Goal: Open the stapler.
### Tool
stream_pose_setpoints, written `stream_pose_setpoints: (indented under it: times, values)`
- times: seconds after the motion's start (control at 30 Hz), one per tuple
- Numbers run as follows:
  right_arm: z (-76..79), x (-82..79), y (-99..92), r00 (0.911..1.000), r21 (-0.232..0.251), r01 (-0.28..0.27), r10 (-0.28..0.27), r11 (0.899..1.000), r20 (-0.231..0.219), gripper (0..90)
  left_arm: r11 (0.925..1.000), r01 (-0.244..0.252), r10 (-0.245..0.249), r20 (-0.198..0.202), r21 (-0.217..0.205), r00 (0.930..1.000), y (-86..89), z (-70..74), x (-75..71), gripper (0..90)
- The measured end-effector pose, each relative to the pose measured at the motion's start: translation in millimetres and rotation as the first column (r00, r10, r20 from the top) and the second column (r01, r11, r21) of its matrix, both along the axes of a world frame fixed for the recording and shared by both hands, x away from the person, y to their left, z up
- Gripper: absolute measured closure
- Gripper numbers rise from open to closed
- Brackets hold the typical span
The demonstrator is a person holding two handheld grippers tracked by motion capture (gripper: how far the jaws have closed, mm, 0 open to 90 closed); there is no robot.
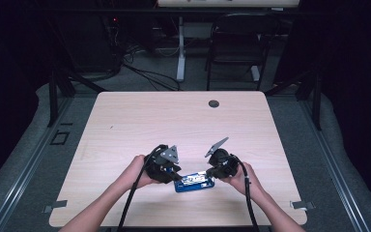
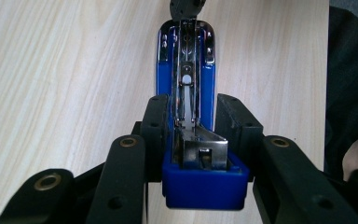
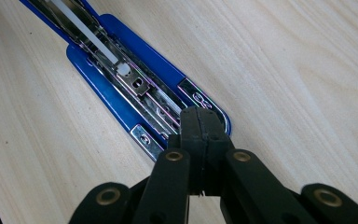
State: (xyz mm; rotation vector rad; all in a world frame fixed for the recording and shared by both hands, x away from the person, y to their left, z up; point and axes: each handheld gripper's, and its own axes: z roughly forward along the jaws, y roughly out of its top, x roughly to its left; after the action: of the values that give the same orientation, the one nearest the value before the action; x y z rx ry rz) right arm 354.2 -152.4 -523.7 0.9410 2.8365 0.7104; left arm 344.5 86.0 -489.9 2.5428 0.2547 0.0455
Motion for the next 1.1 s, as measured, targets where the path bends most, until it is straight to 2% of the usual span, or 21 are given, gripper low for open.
stream_pose_setpoints:
  times: [0.23,0.7,0.97,1.1]
  values:
    - [-1.7,0.1,0.2,1.0000,0.003,0.009,-0.009,1.000,-0.003,90.0,0.9991,-0.025,0.024,-0.016,-0.034,0.9996,14.0,-8.4,-2.3,65.7]
    - [-1.9,0.7,-0.3,1.0000,0.007,0.005,-0.005,1.000,-0.004,90.0,0.9992,-0.039,0.039,-0.034,0.001,0.9987,16.0,-10.6,-2.8,65.7]
    - [-1.9,0.4,-0.2,1.0000,0.003,0.006,-0.006,1.000,-0.001,90.0,0.9979,-0.047,0.049,-0.046,0.046,0.9977,19.4,-16.0,-4.7,65.6]
    - [-2.9,-0.1,0.7,0.9999,-0.005,0.012,-0.012,1.000,0.000,90.0,0.9930,-0.040,0.047,-0.058,0.111,0.9972,20.7,-27.8,-5.2,65.7]
